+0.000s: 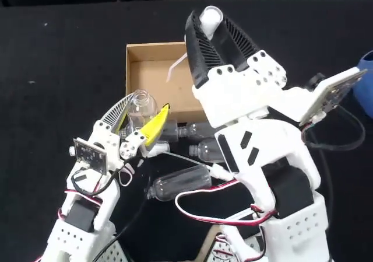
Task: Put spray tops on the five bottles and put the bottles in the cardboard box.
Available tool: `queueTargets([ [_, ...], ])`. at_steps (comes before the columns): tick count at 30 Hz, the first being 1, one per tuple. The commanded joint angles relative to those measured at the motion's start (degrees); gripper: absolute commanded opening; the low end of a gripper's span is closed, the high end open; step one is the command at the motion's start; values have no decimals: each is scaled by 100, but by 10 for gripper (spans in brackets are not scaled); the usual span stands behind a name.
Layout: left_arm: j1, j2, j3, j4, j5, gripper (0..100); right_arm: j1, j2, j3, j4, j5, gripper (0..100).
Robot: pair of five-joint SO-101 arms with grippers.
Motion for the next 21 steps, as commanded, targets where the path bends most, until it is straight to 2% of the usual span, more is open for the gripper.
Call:
queueTargets([
  [1,66,-62,136,-141,70,30,-264,-31,75,-484,0,12],
  [10,57,-44,136,-105,70,30,-431,-31,963,-2084,0,12],
  [13,31,-35,136,-97,70,30,-431,-84,989,-1996,44,12],
  [17,31,-35,136,-97,70,30,-475,-207,927,-1468,835,12],
  [21,31,-44,136,141,70,30,-862,-505,963,-1407,1011,12],
])
